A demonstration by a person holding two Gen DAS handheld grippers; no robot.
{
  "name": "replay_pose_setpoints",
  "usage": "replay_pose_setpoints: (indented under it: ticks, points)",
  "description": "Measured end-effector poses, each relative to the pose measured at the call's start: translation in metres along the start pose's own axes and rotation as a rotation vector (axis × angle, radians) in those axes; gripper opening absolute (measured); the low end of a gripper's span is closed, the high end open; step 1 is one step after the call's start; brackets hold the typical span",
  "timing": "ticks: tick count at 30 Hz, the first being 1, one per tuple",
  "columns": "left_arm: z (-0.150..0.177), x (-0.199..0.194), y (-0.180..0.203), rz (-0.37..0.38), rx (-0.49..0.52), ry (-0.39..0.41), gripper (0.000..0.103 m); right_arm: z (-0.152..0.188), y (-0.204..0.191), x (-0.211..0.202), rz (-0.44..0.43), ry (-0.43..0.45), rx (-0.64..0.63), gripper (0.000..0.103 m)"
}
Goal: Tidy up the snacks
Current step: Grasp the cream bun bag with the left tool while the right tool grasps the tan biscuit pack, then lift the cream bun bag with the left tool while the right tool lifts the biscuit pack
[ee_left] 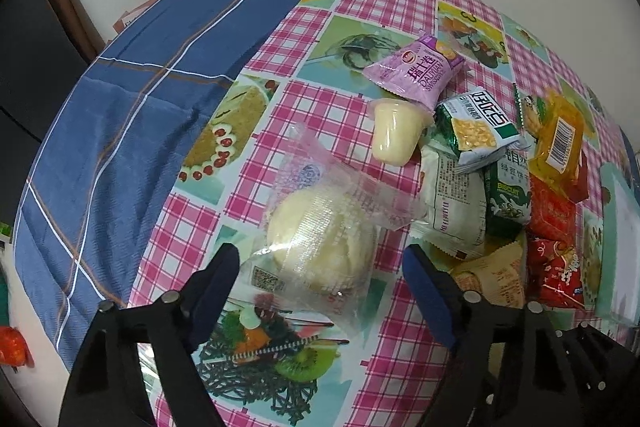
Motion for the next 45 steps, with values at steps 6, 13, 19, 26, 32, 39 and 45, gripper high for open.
replay_pose_setpoints:
  ticks: [6,13,19,26,32,39,45]
  points:
    - [0.001,-0.001,-0.002,-0.012,-0.006,-0.002,0.062,0.0,0.005,-0.006,-0.019,0.023,0.038,0.041]
    - [0.004,-0.006,-0.001,-0.001,-0.023,-0.003,0.053,0.002,0.012,-0.023,-0.062,0.061,0.067,0.041]
    - [0.006,-0.016,0.001,0.012,-0.056,-0.007,0.047,0.002,0.019,-0.04,-0.091,0.097,0.094,0.041]
    - [0.008,-0.028,0.007,-0.004,-0.065,0.004,0.04,0.002,0.028,-0.057,-0.129,0.141,0.126,0.041]
    - [0.011,-0.032,0.01,-0.008,-0.08,0.002,0.038,0.003,0.036,-0.066,-0.145,0.167,0.151,0.041]
    - [0.012,-0.032,0.022,-0.024,-0.037,-0.016,0.038,0.005,0.045,-0.07,-0.154,0.167,0.175,0.041]
    - [0.011,-0.01,0.032,-0.052,-0.008,-0.058,0.047,0.007,0.05,-0.067,-0.147,0.156,0.186,0.041]
Point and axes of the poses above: each gripper's, at about its wrist camera, not at the fingertips, and x roughly the way its jaws point, y to its right, z to its underside, the point moved 1 cm from there along x, roughly the way its jaws point, and after that the axes turned 3 degrees about -z, right-handed, at the moved point
